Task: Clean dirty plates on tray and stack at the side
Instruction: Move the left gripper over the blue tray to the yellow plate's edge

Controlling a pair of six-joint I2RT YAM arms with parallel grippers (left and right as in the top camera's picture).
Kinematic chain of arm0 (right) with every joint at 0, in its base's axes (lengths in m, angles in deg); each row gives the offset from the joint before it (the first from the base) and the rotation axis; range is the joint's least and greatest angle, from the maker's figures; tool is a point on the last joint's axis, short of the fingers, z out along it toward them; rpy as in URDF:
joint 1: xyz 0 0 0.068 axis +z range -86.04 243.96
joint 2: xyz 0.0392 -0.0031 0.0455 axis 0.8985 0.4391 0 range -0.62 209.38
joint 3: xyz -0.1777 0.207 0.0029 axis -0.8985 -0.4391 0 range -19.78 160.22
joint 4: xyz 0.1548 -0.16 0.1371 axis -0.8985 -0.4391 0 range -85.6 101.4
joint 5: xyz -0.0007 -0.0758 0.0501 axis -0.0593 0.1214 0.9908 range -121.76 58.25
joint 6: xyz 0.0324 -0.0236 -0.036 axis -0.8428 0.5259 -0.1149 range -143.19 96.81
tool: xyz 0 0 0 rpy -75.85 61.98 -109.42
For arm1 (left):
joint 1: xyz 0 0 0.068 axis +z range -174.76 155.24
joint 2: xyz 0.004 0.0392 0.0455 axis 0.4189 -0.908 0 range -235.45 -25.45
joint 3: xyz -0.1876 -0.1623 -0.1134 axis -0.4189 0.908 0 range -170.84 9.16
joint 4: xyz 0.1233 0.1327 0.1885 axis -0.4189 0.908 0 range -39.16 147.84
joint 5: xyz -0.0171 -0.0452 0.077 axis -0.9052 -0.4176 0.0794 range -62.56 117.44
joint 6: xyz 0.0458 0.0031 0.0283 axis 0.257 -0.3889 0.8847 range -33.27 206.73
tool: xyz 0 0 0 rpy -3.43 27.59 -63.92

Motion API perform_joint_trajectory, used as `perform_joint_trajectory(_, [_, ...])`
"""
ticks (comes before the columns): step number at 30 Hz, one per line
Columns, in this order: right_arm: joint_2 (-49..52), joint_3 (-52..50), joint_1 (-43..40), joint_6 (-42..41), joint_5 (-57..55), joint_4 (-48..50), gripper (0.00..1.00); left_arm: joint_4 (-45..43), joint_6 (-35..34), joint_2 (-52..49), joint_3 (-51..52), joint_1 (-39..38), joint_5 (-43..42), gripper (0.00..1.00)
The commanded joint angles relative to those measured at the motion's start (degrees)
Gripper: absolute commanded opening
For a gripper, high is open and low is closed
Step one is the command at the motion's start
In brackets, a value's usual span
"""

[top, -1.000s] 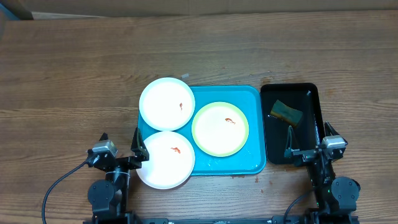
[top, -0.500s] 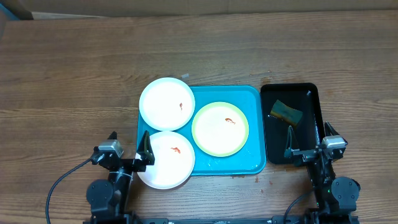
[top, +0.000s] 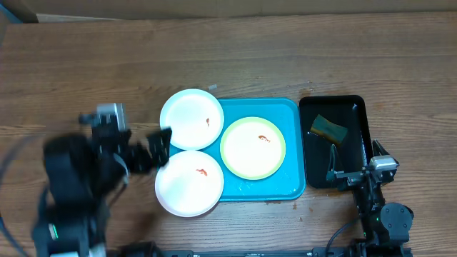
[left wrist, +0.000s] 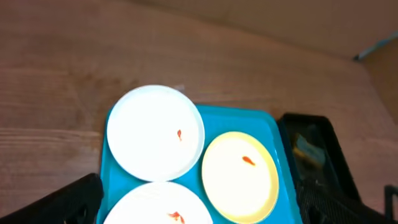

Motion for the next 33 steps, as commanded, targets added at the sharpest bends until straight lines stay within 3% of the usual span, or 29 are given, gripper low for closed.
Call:
perform_joint_trajectory(1, [-0.57,-0.59,0.42,0.15,-0.5,0.31,1.0,3.26,1.9,-11.76,-9.57,-0.11,-2.14,1.0])
perform_joint_trajectory(5, [-0.57,-0.59,0.42,0.15,-0.5,0.31,1.0,7.98,-1.64,-21.51,-14.38,-0.13,-7.15,1.0])
perform_joint_trajectory(7, [-0.57,-0.59,0.42,0.15,-0.5,0.31,1.0,8.79,-4.22,-24.96,-14.25,-0.59,-9.55,0.77])
perform_joint_trajectory(11, [-0.57,-0.59,0.42,0.15,-0.5,0.31,1.0,11.39,-5.46,-30.84,-13.22,-6.16,-5.88,0.51])
perform_joint_trajectory(12, [-0.57,-0.59,0.42,0.15,-0.5,0.31,1.0,11.63,-5.81,-32.06,-12.74,-8.66,-3.61,0.49])
perform_joint_trajectory(17, [-0.57,-0.59,0.42,0.15,-0.5,0.31,1.0,11.63,-13.53,-38.07,-10.58,-22.08,9.18,0.53])
perform_joint_trajectory(22, [-0.57,-0.59,0.42,0.15,-0.5,0.31,1.0,10.29,-18.49,-45.59,-10.58,-31.5,14.91,0.56])
perform_joint_trajectory(33, [-0.57,-0.59,0.42,0.15,-0.5,0.31,1.0,7.23,-22.34,-55.98,-10.58,-34.4,17.14,0.44])
